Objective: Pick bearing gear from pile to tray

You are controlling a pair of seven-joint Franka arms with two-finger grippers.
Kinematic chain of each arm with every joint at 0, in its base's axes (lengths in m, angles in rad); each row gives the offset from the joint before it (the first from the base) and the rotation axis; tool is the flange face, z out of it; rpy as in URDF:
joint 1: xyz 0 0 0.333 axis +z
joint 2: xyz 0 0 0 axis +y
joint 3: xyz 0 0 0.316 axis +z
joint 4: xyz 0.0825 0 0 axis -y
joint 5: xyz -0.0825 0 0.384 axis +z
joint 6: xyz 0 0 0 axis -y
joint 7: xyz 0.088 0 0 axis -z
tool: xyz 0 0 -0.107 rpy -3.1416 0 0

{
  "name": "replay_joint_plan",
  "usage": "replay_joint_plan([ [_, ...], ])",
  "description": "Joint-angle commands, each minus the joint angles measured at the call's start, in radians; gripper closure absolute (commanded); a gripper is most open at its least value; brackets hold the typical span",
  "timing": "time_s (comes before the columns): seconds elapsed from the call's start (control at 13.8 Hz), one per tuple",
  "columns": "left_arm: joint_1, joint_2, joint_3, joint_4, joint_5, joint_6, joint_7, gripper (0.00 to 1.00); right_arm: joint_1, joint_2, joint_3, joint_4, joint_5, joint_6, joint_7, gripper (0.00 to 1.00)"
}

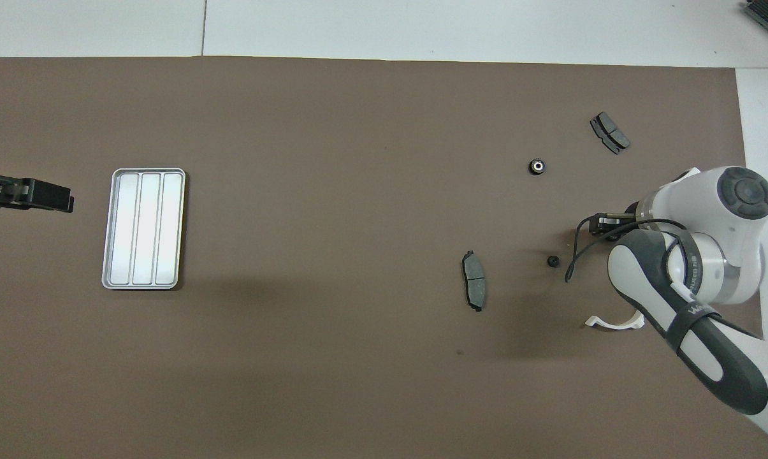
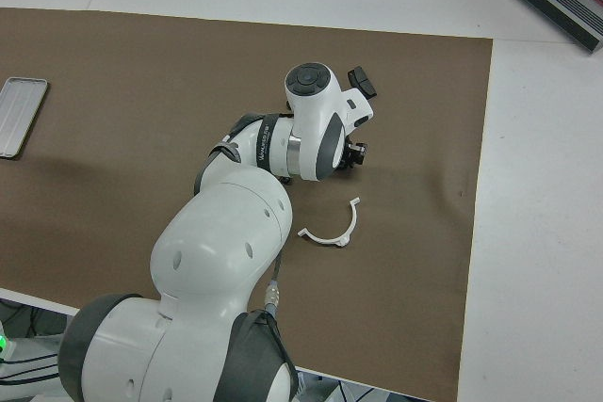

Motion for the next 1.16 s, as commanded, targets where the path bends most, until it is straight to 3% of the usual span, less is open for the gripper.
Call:
replay_joint_plan([
  [0.0, 0.008, -0.032, -0.004, -0.035, 0.017, 0.012, 0.004, 0.0, -0.014, 0.001, 0.007, -0.012, 0.011, 0.03, -0.032, 0.9],
  [0.07, 0.008, -0.032, -0.004, -0.035, 0.017, 0.012, 0.004, 0.0, -0.009, -0.002, 0.007, -0.008, 0.011, 0.027, -0.028, 1.0],
  [0.44, 0.008, -0.032, -0.004, -0.035, 0.017, 0.012, 0.004, 0.0, 0.03, -0.03, 0.013, 0.05, 0.011, -0.025, -0.016, 1.0],
  [0.87, 0.008, -0.032, -0.004, -0.035, 0.017, 0.012, 0.004, 0.0, 0.256, -0.021, 0.013, 0.115, 0.017, -0.033, 0.286, 1.0],
  [1.09, 0.008, -0.032, -0.004, -0.035, 0.017, 0.012, 0.004, 0.0, 0.398, 0.027, 0.013, 0.208, 0.016, -0.043, 0.492, 1.0],
])
